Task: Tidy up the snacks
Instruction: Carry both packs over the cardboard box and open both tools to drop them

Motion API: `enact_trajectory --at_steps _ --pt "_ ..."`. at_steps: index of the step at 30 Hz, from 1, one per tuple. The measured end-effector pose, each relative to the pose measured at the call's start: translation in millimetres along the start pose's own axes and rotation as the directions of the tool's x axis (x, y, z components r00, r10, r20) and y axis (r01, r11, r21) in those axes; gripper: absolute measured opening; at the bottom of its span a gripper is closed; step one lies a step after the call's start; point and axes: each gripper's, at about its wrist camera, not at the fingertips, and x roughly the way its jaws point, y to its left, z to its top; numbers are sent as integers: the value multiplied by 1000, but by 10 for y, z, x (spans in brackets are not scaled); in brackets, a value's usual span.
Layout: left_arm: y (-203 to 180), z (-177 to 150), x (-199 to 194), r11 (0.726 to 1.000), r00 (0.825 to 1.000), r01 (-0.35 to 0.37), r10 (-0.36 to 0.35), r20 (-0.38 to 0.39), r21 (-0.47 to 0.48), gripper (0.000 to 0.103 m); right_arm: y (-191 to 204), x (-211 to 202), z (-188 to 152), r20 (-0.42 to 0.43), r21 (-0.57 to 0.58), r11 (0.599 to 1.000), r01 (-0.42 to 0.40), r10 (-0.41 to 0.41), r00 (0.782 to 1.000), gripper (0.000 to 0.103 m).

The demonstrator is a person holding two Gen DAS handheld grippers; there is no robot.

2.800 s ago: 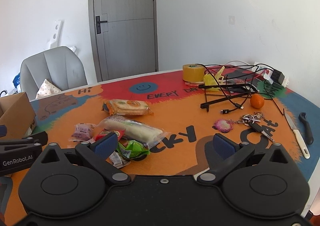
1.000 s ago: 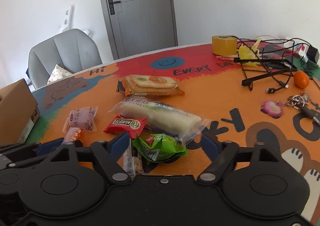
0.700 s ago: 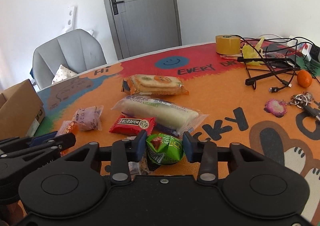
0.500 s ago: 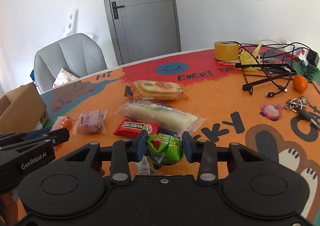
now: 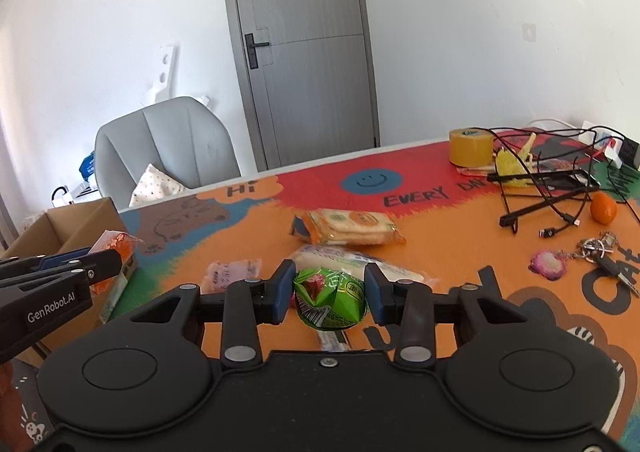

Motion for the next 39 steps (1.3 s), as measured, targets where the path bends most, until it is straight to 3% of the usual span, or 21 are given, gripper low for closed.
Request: enact_trajectory --at_steps 19,39 --pt "522 208 -269 993 991 -105 110 78 -55 19 605 -69 245 63 -82 989 -124 129 990 38" --pt "1351 146 -257 963 974 -214 224 41 -165 19 1505 84 329 34 -204 947 -247 259 965 38"
